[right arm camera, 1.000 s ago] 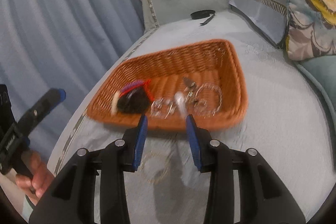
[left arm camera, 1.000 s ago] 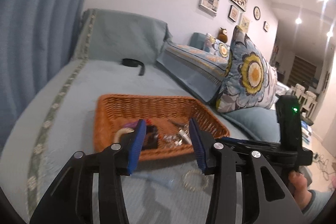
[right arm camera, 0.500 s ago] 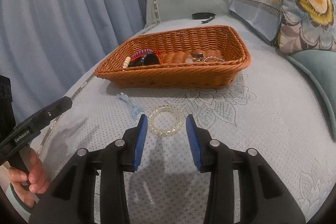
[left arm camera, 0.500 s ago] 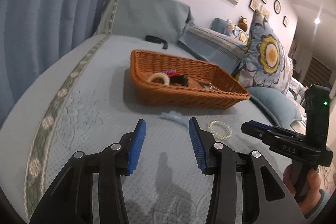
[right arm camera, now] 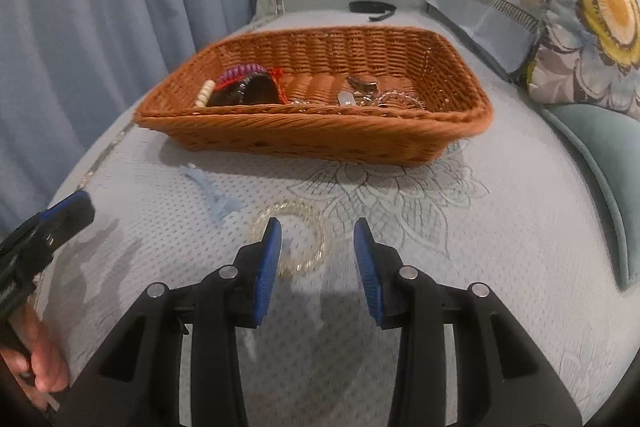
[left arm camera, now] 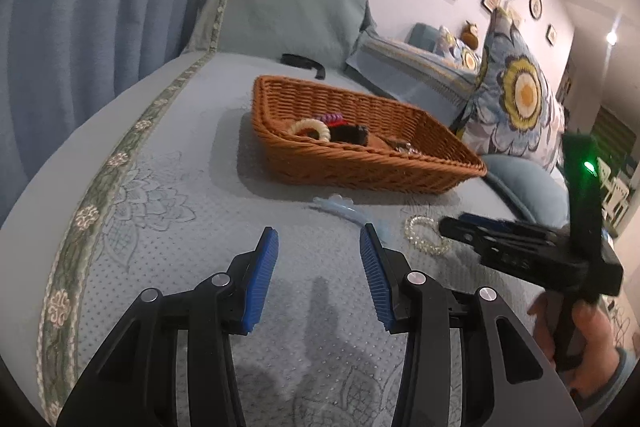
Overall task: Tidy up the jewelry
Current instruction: 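Move the left tool to the blue hair claw while the right tool approaches the bead bracelet, then grasp the blue hair claw with the left tool while the right tool grasps the clear bead bracelet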
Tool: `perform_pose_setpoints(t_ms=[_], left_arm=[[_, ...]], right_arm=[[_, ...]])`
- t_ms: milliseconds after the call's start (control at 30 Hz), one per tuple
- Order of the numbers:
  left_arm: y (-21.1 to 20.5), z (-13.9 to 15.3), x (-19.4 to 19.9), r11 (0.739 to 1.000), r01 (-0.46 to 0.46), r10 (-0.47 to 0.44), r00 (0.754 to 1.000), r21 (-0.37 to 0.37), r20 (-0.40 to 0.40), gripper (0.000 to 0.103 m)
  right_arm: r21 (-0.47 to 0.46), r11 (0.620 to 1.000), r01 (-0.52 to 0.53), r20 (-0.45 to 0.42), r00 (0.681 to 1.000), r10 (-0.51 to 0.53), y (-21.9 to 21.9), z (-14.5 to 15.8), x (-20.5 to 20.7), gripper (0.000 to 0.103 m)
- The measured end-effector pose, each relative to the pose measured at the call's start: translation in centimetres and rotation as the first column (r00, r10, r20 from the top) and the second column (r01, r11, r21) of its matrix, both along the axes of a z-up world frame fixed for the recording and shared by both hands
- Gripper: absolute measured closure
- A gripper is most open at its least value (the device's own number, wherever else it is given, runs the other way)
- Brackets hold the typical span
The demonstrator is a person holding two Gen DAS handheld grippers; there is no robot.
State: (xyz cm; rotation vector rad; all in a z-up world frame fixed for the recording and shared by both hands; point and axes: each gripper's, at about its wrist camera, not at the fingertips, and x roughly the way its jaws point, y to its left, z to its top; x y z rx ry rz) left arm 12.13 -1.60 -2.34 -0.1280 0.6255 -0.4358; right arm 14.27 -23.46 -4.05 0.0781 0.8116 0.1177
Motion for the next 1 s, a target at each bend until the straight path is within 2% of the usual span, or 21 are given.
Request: perform_pose_setpoints(t_ms=[67,167,267,367,500,600,733,767,800,867,900,1000], left_arm=[[-0.4,0.1,0.8,0.999,0.017,-0.018,0.999,-0.032,-0.032,0.062],[-1.8,-0.1,2.7,0.996,0.041,-0.050,0.992,-0.083,-0.114,0.062],[-3.5,-0.3,4.6,0.996,0.020,-0.035,0.984,-0.089,-0.177,0.062],[-5.1,-1.1,6.1,0.998,-0.027,0.013,0.973,-0.059,-0.230,0.062],[-6.8,-2.7,7.5,0.996,-0.093,0.089,0.954,-0.001,-0.288,0.062],[-7.8,-2.7,7.5,0.991,-0.114,0.129,0.961,0.072,-0.246,0.062],[-8.2,-2.8,7.6,0.987,-0.108,0.134,0.964,0.122,-0.230,0.065],[-8.1,-2.7,7.5,0.987,-0.095,0.123,0.966,0.129,-0.226,0.077],[-8.1,-2.7,7.4,0.988,-0.071,0.101,0.969,0.136,-0.227,0.080],[-7.6,-2.5,7.1,0.988,0.005,0.030,0.974,0.155,-0.223,0.082],[-7.5,-2.4,6.7,0.981,0.067,-0.027,0.977,0.183,-0.214,0.082],[-6.7,-2.3,5.7,0.954,0.176,-0.132,0.973,0.241,-0.190,0.083]], right_arm=[[-0.016,1.000,-0.013,-0.047,0.999,0.012,0.4,-0.6,1.2,0.086],[-0.023,1.000,-0.011,-0.060,0.998,0.010,0.2,-0.9,1.3,0.093],[-0.017,1.000,0.018,-0.049,0.999,-0.019,-0.7,-0.9,0.7,0.093],[0.048,0.999,0.024,-0.050,0.999,-0.022,-1.7,-1.0,0.6,0.093],[0.063,0.998,0.012,-0.047,0.999,-0.009,-1.8,-1.0,0.6,0.093],[0.056,0.998,0.003,-0.044,0.999,-0.001,-1.5,-1.1,0.7,0.093],[0.036,0.999,-0.028,-0.042,0.999,0.030,-0.7,-1.1,0.4,0.093],[0.035,0.999,-0.036,-0.042,0.998,0.037,-0.6,-1.1,0.4,0.093],[0.038,0.998,-0.040,-0.043,0.998,0.042,-0.6,-1.1,0.4,0.093],[0.047,0.998,-0.049,-0.046,0.998,0.051,-0.4,-1.2,0.6,0.093],[0.051,0.997,-0.051,-0.047,0.997,0.053,-0.4,-1.2,0.6,0.093],[0.051,0.997,-0.051,-0.046,0.998,0.053,-0.5,-1.3,0.8,0.093]])
